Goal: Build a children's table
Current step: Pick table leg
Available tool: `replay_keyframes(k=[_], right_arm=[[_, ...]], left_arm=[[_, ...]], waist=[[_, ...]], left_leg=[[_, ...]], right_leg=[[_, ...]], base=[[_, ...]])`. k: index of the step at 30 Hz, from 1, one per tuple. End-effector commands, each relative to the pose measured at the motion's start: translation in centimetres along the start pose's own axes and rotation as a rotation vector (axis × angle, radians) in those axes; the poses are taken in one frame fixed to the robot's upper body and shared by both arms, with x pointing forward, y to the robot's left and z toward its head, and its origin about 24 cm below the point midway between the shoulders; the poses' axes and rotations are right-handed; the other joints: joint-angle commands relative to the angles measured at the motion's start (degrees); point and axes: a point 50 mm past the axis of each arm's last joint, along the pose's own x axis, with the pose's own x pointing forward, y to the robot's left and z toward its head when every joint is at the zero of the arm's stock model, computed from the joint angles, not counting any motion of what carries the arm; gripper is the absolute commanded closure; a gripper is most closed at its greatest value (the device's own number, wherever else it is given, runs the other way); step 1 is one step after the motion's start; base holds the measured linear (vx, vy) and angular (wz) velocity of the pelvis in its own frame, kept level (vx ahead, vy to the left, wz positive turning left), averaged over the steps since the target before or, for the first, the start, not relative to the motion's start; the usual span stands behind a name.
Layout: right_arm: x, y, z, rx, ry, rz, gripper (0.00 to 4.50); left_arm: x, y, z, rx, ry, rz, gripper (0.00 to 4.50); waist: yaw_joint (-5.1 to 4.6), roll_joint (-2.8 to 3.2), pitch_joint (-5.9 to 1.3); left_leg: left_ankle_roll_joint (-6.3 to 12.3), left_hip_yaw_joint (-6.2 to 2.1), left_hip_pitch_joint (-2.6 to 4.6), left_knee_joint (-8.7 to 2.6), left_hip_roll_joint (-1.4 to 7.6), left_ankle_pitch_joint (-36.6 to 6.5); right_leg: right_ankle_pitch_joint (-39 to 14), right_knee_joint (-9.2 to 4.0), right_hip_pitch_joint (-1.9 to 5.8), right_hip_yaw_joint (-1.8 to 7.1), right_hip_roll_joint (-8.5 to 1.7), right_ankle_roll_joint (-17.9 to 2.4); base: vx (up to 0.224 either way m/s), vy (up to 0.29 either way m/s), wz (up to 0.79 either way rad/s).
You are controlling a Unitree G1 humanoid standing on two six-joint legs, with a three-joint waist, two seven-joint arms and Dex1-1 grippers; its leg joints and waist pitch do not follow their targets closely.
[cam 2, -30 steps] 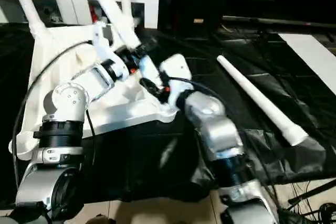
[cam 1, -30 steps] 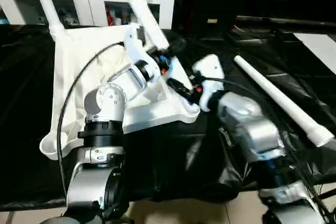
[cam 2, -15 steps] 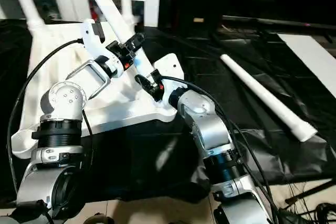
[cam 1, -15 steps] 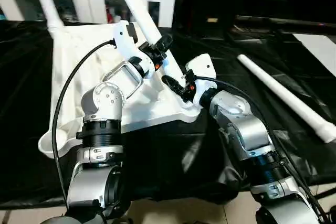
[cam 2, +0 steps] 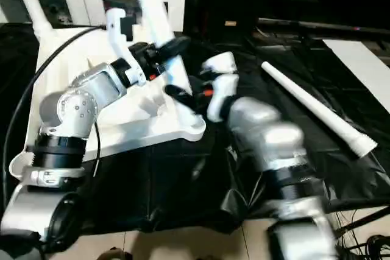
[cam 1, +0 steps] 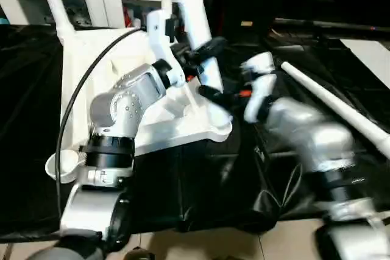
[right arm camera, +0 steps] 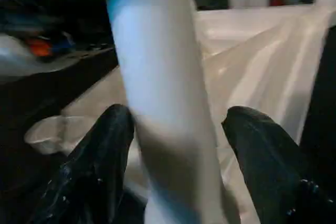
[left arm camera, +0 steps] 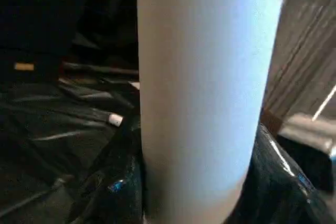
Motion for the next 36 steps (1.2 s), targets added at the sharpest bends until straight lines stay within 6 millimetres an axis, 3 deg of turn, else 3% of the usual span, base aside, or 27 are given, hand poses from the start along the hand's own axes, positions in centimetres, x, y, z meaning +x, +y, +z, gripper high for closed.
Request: replay_keyframes(k=[1, 9, 18, 22, 31, 36], right_arm=[[-1.4, -0.6, 1.1, 0.038, -0.028, -0.009, 1.48], [-1.7, -0.4, 1.2, 0.066, 0.028, 0.036, 1.48], [-1.6, 0.1, 1.0, 0.091, 0.062, 0.084, 1.48], [-1.4, 0.2, 0.9, 0.083, 0.089, 0.097, 1.48], [-1.4, 0.7, 0.8, 0.093, 0.107, 0.140, 1.48], [-1.4, 1.8, 0.4, 0.117, 0.140, 0.269, 1.48]], left_arm=[[0.0, -0.7, 0.9, 0.030, 0.001, -0.059, 2.65], [-0.3, -1.1, 0.9, 0.040, 0.021, -0.123, 2.65], [-0.2, -1.5, 0.9, 0.025, 0.024, -0.165, 2.65], [-0.3, -2.9, 0.5, 0.010, 0.055, -0.308, 2.65], [-0.5, -3.7, 0.0, 0.012, 0.094, -0.414, 2.65], [-0.6, -4.3, -0.4, 0.009, 0.112, -0.531, 2.65]], waist=[[0.16, 0.53, -4.66], [0.24, 0.24, -4.70], [0.30, 0.45, -4.78], [0.20, 0.53, -4.76], [0.21, 0.62, -4.73], [0.28, 0.47, -4.74]], left_leg=[[-0.16, -0.14, 1.17, -3.53, 1.14, -5.6], [-0.01, -0.09, 1.19, -3.39, 1.22, -5.0], [-0.14, -0.08, 1.07, -3.28, 1.19, -4.5], [-0.45, -0.12, 1.07, -3.34, 1.23, -4.9], [-0.75, -0.07, 1.15, -3.32, 1.16, -5.2], [-0.25, -0.05, 1.07, -3.31, 1.16, -5.3]], right_leg=[[-1.7, -3.52, 3.81, 2.74, -3.35, -12.2], [-2.9, -3.51, 3.71, 2.65, -3.43, -12.9], [-2.0, -3.37, 3.68, 2.64, -3.43, -13.0], [-2.6, -3.39, 3.68, 2.61, -3.41, -12.9], [-3.1, -3.47, 3.63, 2.61, -3.32, -12.9], [-3.6, -3.50, 3.76, 2.63, -3.39, -12.9]], base=[[0.000, 0.000, 0.00], [0.000, 0.000, 0.00], [0.000, 0.000, 0.00], [0.000, 0.000, 0.00], [0.000, 0.000, 0.00], [0.000, 0.000, 0.00]])
